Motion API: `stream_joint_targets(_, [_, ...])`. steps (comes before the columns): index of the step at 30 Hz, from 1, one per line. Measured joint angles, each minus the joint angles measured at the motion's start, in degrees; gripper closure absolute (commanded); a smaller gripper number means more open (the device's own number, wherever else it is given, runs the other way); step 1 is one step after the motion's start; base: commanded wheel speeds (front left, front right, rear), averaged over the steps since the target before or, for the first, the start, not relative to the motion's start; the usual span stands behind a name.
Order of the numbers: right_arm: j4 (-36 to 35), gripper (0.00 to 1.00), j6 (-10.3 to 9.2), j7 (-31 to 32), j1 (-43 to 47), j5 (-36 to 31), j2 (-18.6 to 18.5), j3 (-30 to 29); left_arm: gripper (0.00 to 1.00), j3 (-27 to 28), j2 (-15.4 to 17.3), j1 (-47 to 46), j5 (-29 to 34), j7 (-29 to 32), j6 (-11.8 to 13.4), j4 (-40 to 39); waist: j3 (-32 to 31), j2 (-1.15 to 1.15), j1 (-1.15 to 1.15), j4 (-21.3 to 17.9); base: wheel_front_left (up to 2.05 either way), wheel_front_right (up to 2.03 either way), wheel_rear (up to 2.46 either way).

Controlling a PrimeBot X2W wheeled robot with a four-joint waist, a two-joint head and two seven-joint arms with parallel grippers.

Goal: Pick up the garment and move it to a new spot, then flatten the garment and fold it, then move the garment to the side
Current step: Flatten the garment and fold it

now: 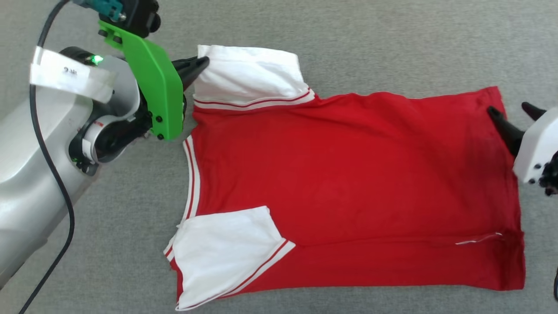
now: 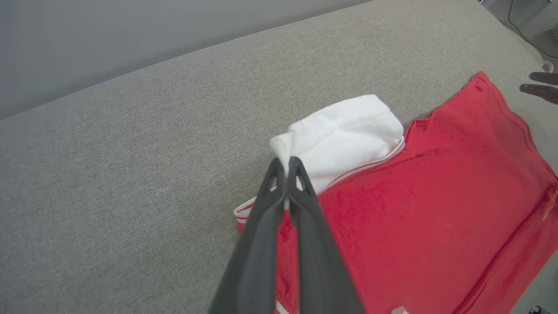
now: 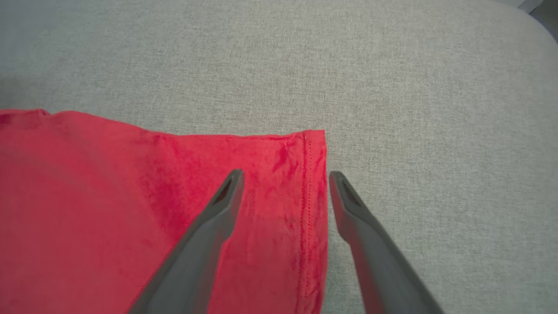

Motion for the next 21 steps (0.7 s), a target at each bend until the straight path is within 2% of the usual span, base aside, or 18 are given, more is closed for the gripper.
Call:
stream_joint_targets(3, [2.6, 0.0, 0.0, 5.3, -3.7, 0.8, -0.9, -0.7, 1.0, 0.0, 0.6, 0.3, 0.4, -0.6, 0.9, -3.4, 1.1, 0.0, 0.0, 1.2, 0.0, 0.0, 0.0])
stream_joint_targets(10, [8.8, 0.0, 0.0, 12.4, -10.1, -0.1, -3.1, -0.3, 1.0, -0.2, 0.7, 0.6, 2.2, -1.5, 1.5, -7.8, 3.9, 0.0, 0.0, 3.6, 0.0, 0.0, 0.0])
stream_joint_targets(21, [13.8, 0.0, -0.03, 14.6, -14.2, -1.5, -5.3, 3.2, 1.0, -0.5, 0.6, 0.5, 3.0, -2.1, 1.2, -9.9, 6.9, 0.0, 0.0, 6.4, 0.0, 0.0, 0.0])
